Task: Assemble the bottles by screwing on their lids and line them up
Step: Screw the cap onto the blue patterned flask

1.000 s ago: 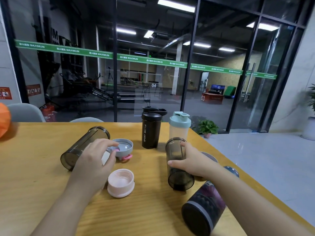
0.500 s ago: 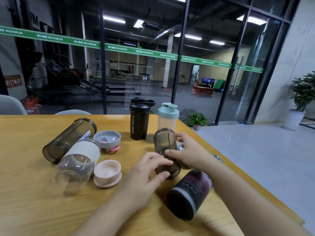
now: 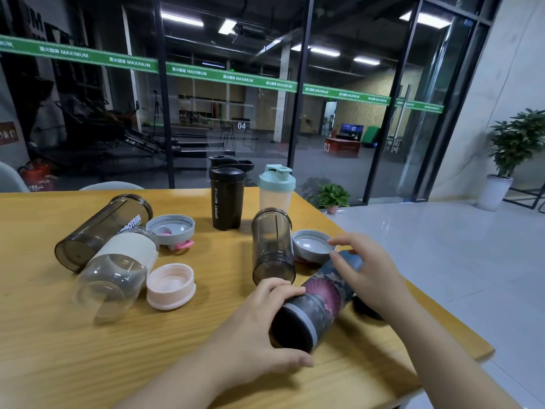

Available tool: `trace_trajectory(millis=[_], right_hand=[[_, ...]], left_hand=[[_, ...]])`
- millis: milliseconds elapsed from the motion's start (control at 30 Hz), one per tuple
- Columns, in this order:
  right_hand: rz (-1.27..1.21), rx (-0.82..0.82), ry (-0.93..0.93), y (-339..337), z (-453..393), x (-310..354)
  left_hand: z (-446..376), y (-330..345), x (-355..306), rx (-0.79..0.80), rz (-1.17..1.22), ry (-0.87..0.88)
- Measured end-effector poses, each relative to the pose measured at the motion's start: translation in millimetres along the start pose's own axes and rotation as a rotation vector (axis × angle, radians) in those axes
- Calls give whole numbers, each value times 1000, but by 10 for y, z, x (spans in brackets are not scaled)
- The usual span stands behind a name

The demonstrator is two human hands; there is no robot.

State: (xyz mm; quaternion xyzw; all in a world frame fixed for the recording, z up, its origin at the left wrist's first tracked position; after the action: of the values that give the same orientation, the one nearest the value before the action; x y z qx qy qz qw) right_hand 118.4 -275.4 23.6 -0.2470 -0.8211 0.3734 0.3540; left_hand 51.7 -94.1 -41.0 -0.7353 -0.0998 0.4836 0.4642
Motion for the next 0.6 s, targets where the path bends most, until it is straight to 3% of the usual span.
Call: trace_trajectory(millis=[233,600], right_hand=[[7,-60,79,-45,341,-250],[35,53,273,91,545,-532]], left_hand=[[-25,41,-56,-37,-193,-26],[-11,86,-53,-26,-219,11]])
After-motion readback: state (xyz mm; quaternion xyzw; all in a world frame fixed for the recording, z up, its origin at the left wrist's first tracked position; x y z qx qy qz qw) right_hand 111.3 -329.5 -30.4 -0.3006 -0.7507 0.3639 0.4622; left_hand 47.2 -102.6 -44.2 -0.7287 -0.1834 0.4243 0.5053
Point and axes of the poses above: each hand's wrist, its own z-axis away from the middle knuckle, its own y-axis out of the palm, x = y × z, the point moved 5 cm from there along -z, towards the middle knuckle, and after that the axes turned 15 degrees about x, right-handed, at the moved point
